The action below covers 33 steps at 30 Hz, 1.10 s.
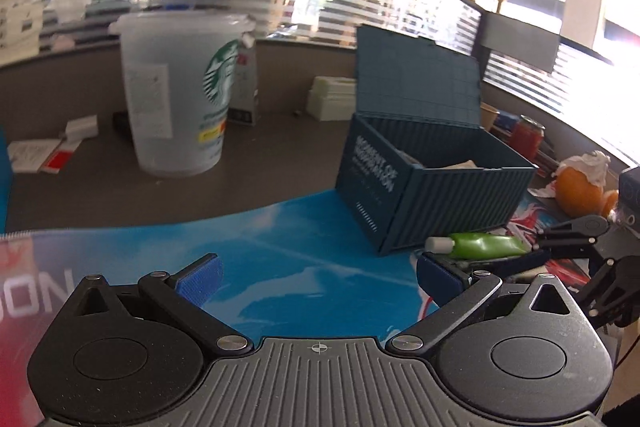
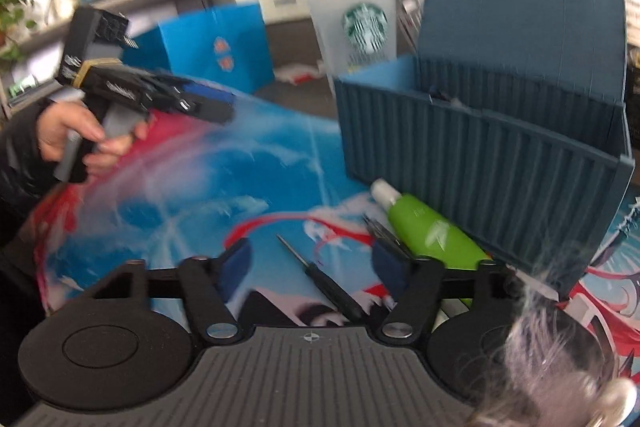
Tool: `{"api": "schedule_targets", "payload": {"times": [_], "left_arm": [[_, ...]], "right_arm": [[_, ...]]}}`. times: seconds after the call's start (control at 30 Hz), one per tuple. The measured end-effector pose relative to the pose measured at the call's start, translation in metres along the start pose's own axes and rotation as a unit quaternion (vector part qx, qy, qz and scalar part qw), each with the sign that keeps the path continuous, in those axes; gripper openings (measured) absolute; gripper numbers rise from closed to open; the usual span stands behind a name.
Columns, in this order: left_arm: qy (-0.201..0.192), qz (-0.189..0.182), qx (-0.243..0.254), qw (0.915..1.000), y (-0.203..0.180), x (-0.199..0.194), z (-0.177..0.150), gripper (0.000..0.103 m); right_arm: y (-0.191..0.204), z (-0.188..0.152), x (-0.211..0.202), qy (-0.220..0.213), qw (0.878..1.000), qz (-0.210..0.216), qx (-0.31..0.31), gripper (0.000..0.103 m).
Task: Organize rigid objects
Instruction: 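Move the right gripper toward the small screwdriver beside the green tube, then grasp the small screwdriver with the right gripper and lift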
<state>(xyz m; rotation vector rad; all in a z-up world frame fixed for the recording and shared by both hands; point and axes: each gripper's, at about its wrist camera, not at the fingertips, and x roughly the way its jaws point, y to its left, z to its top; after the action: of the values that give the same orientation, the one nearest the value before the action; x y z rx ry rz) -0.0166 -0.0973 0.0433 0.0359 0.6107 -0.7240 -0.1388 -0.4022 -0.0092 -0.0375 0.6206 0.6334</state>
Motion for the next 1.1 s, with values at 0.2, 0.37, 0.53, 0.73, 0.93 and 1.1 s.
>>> {"api": "schedule_targets", "payload": {"times": [0.2,0.37,0.53,0.73,0.93,1.1], "left_arm": [[-0.002,0.005,-0.031,0.9995,0.014,0.001,-0.01,0.103],[-0.003,0.004,-0.046,0.9989,0.021,0.003,-0.018,0.103],[-0.002,0.008,-0.063,0.998,0.03,0.005,-0.025,0.103],[0.003,0.004,-0.073,0.9973,0.035,0.008,-0.031,0.103],[0.012,0.003,-0.07,0.9975,0.036,0.014,-0.036,0.103],[0.011,0.001,-0.064,0.9979,0.036,0.013,-0.037,0.103]], "right_arm": [[0.004,-0.001,0.006,0.043,0.998,-0.03,-0.045,0.028],[0.013,0.003,0.009,0.068,0.993,-0.048,-0.078,0.011],[0.024,0.01,0.008,0.089,0.988,-0.066,-0.108,0.009],[0.036,0.04,-0.015,0.081,0.986,-0.043,-0.141,0.009],[0.027,0.089,-0.04,0.06,0.98,-0.055,-0.181,0.009],[0.005,0.126,-0.045,0.06,0.974,-0.08,-0.202,0.009]]}}
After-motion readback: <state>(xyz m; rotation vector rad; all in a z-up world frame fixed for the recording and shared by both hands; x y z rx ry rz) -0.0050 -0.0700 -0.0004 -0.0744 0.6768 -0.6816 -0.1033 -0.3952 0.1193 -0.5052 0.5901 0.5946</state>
